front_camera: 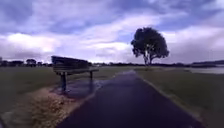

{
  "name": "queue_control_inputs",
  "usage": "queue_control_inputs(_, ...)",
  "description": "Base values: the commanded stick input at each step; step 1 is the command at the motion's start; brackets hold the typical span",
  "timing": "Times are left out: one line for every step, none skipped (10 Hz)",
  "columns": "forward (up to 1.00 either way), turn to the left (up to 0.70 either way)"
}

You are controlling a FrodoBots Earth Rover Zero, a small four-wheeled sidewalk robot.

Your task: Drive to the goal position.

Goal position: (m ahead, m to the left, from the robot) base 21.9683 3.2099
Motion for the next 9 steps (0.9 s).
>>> queue_control_inputs(0.7,-0.14)
queue_control_inputs(0.7,-0.14)
queue_control_inputs(0.7,-0.14)
queue_control_inputs(0.7,-0.14)
queue_control_inputs(0.7,-0.14)
queue_control_inputs(0.7,-0.14)
queue_control_inputs(0.7,-0.14)
queue_control_inputs(0.7,-0.14)
queue_control_inputs(0.7,-0.14)
